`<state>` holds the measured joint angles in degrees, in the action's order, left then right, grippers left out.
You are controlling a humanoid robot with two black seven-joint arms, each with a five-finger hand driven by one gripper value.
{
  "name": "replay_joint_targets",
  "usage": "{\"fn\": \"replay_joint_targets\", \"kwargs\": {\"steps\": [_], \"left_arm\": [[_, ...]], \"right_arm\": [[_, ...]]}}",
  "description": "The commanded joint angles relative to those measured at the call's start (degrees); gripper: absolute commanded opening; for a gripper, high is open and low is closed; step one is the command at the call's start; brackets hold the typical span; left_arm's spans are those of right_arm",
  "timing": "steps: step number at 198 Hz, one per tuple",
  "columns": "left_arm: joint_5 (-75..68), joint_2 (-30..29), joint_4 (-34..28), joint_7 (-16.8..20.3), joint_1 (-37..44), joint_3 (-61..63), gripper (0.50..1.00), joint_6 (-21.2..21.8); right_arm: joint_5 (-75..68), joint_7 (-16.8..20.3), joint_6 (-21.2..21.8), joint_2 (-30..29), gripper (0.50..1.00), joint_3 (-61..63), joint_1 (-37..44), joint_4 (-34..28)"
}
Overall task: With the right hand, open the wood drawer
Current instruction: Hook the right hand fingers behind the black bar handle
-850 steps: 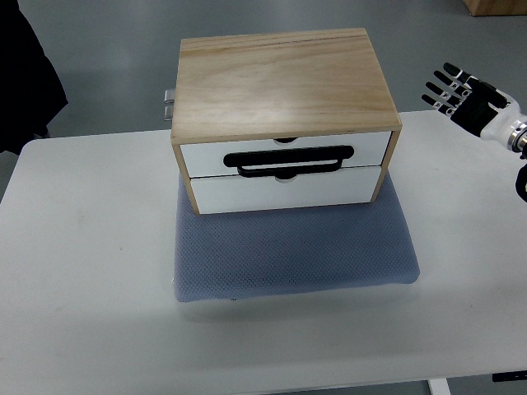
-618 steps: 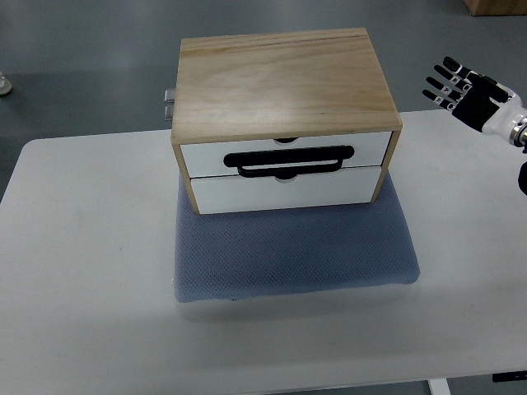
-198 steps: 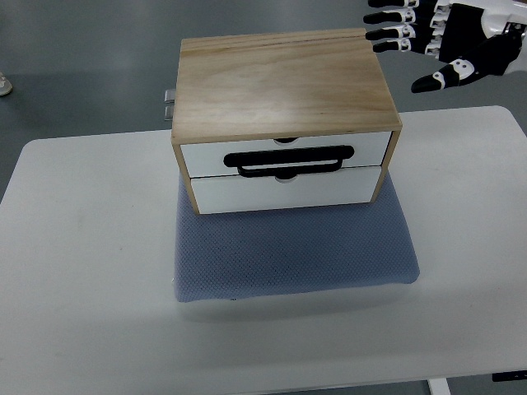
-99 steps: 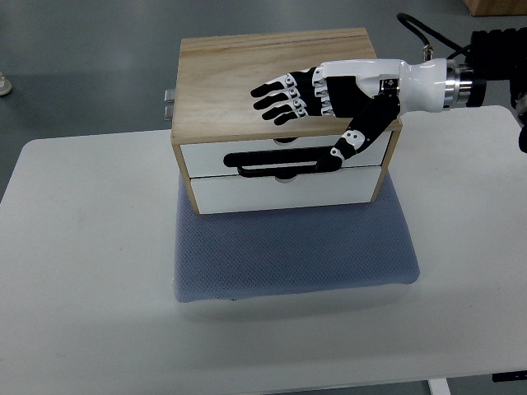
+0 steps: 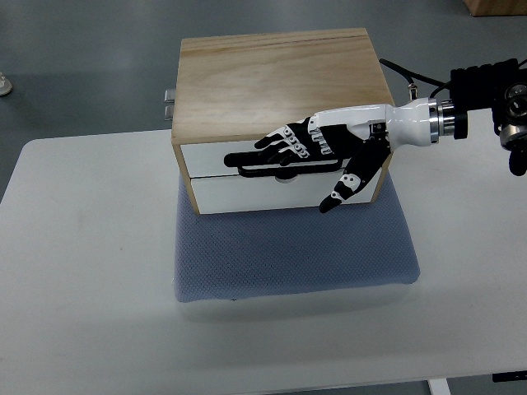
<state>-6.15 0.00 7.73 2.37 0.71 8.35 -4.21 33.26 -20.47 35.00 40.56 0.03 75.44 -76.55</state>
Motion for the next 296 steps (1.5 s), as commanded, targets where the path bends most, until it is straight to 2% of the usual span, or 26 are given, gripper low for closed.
{"fn": "replay_joint_targets", "kwargs": {"steps": [1,134,254,296], "left_arm": [[0.00,0.00,0.00,0.00,0.00,0.00,1.000,-0.01],[0.00,0.00,0.00,0.00,0.00,0.00,1.000,-0.01],[0.00,0.00,0.00,0.00,0.00,0.00,1.000,-0.01],[0.00,0.00,0.00,0.00,0.00,0.00,1.000,-0.01]], "right_arm": [[1.19,-0.01,0.00,-0.13,0.952,-0.12,-0.47,0.97],[3.74,-0.10,-0.29,-2.68,0.952,-0.30,-1.88,7.65],[8.04,-0.10,-4.33,-3.91,0.952,-0.30,-3.63,8.26],[8.22,-0.18,-3.98,-3.91,0.952,-0.30,-4.34,8.17]]}}
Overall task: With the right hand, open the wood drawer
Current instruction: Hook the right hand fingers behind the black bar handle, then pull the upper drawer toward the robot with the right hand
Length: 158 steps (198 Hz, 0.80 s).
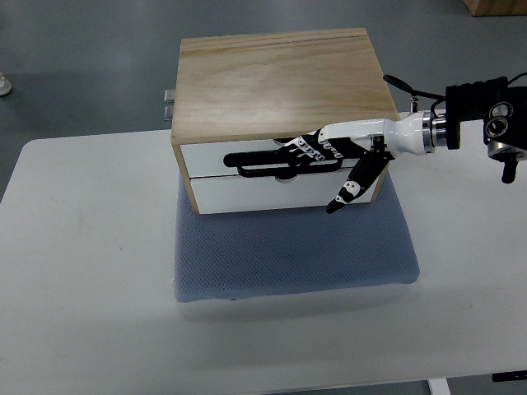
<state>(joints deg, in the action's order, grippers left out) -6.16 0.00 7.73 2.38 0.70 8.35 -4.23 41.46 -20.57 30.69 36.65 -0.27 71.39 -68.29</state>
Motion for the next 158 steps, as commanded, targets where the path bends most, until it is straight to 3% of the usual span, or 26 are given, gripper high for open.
{"fn": "replay_joint_targets", "kwargs": {"steps": [1,85,158], "left_arm": [[0.01,0.00,0.00,-0.01,0.00,0.00,1.000,0.01],[0.01,0.00,0.00,-0.01,0.00,0.00,1.000,0.01],[0.01,0.00,0.00,-0.01,0.00,0.00,1.000,0.01]], "right_arm": [[0.03,-0.08,0.42,0.00,0.952,0.00,-0.28,-0.09],[0.38,-0.44,4.11,1.05,0.952,0.18,-0.99,-2.46],[0.20,-0.44,4.31,6.33,0.952,0.35,-2.48,-11.86]]}}
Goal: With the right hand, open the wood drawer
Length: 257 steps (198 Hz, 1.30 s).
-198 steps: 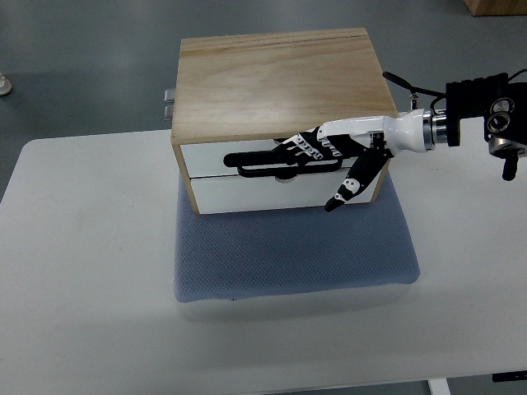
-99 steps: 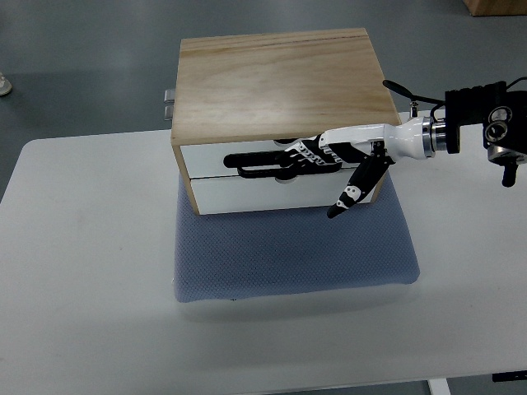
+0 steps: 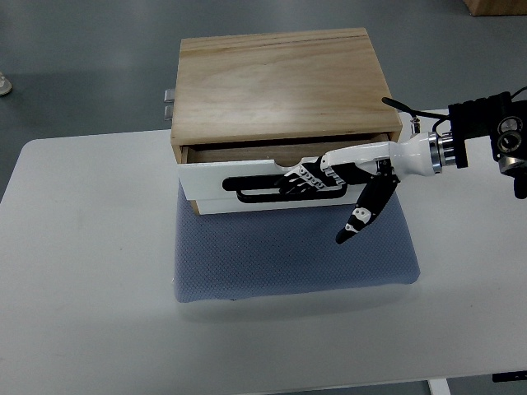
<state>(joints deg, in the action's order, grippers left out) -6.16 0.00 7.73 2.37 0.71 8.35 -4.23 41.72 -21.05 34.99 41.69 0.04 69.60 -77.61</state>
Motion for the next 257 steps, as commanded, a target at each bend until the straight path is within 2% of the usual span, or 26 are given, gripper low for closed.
{"fn": "replay_joint_targets", "kwargs": {"steps": [1,104,209,257], "left_arm": [[0.00,0.00,0.00,0.00,0.00,0.00,1.000,0.01],[0.00,0.00,0.00,0.00,0.00,0.00,1.000,0.01],[0.00,0.00,0.00,0.00,0.00,0.00,1.000,0.01],[0.00,0.00,0.00,0.00,0.00,0.00,1.000,0.01]], "right_arm": [[-0.06,0.05,0.01,1.29,0.952,0.05,-0.70,-2.55],[-0.15,-0.04,0.01,6.04,0.952,0.40,-2.10,-10.20],[-0.50,-0.04,-1.15,6.74,0.952,3.30,-2.54,-9.85],[-1.56,-0.22,0.01,7.88,0.952,6.11,-2.63,-10.02]]}}
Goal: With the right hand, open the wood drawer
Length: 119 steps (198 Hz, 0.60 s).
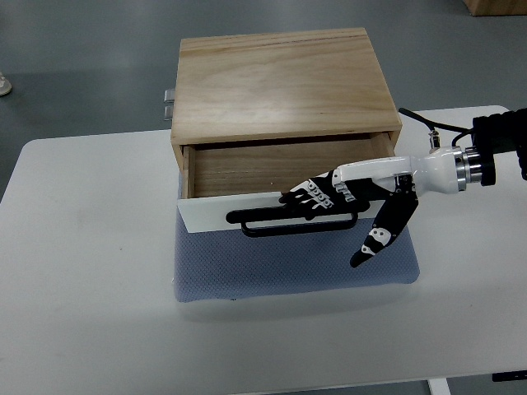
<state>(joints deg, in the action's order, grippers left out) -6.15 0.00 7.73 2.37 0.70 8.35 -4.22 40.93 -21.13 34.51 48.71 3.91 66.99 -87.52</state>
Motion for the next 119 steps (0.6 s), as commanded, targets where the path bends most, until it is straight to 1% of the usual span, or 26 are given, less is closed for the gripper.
{"fn": "replay_joint_targets", "kwargs": {"steps": [1,24,51,68,79,81,91,92,94,99,102,103,105,106,107,110,113,114,116,119], "left_arm": [[0.00,0.00,0.00,0.00,0.01,0.00,1.000,0.00],[0.00,0.00,0.00,0.00,0.01,0.00,1.000,0.00],[0.00,0.00,0.00,0.00,0.01,0.00,1.000,0.00],[0.00,0.00,0.00,0.00,0.01,0.00,1.000,0.00],[0.00,0.00,0.00,0.00,0.01,0.00,1.000,0.00],[0.00,0.00,0.00,0.00,0.01,0.00,1.000,0.00],[0.00,0.00,0.00,0.00,0.01,0.00,1.000,0.00],[0.00,0.00,0.00,0.00,0.01,0.00,1.000,0.00],[0.00,0.00,0.00,0.00,0.01,0.00,1.000,0.00],[0.00,0.00,0.00,0.00,0.01,0.00,1.000,0.00],[0.00,0.00,0.00,0.00,0.01,0.00,1.000,0.00],[0.00,0.00,0.00,0.00,0.01,0.00,1.000,0.00],[0.00,0.00,0.00,0.00,0.01,0.00,1.000,0.00],[0.00,0.00,0.00,0.00,0.01,0.00,1.000,0.00],[0.00,0.00,0.00,0.00,0.01,0.00,1.000,0.00],[0.00,0.00,0.00,0.00,0.01,0.00,1.000,0.00],[0.00,0.00,0.00,0.00,0.01,0.00,1.000,0.00],[0.00,0.00,0.00,0.00,0.01,0.00,1.000,0.00],[0.00,0.00,0.00,0.00,0.01,0.00,1.000,0.00],[0.00,0.00,0.00,0.00,0.01,0.00,1.000,0.00]], "right_arm": [[-0.94,-0.05,0.49,1.04,0.952,2.59,-0.01,-0.11],[-4.37,0.12,0.49,3.50,0.954,6.81,-0.01,-0.11],[-10.87,0.56,0.49,9.13,0.954,13.58,-0.19,0.16],[-15.26,0.56,0.49,12.11,0.954,17.10,-0.72,2.18],[-19.47,0.47,0.49,12.64,0.952,17.80,-0.81,6.30],[-19.48,0.47,0.49,12.64,0.952,17.80,-0.81,6.31],[-23.96,0.47,0.49,12.11,0.952,17.80,-1.07,11.58],[-25.01,0.47,0.49,11.94,0.952,17.80,-1.24,12.80],[-25.02,0.47,0.49,11.94,0.952,17.80,-1.24,12.81],[-28.00,0.39,0.49,11.33,0.952,17.71,-1.95,16.58],[-29.24,0.39,0.49,11.06,0.952,17.71,-2.39,17.82],[-30.28,0.39,0.49,10.71,0.952,17.71,-2.74,19.30],[-30.29,0.39,0.49,10.71,0.952,17.71,-2.74,19.32],[-31.42,0.39,0.49,10.36,0.952,17.71,-3.17,20.80],[-31.44,0.39,0.49,10.36,0.952,17.71,-3.18,20.81],[-34.15,0.47,0.49,9.39,0.950,17.71,-4.05,23.70],[-35.57,0.47,0.49,8.86,0.950,17.71,-4.41,25.03],[-36.96,0.47,0.49,8.34,0.950,17.71,-4.84,26.42],[-36.97,0.47,0.49,8.33,0.950,17.71,-4.85,26.44],[-39.77,0.56,0.49,7.11,0.950,17.63,-5.46,29.24]]}}
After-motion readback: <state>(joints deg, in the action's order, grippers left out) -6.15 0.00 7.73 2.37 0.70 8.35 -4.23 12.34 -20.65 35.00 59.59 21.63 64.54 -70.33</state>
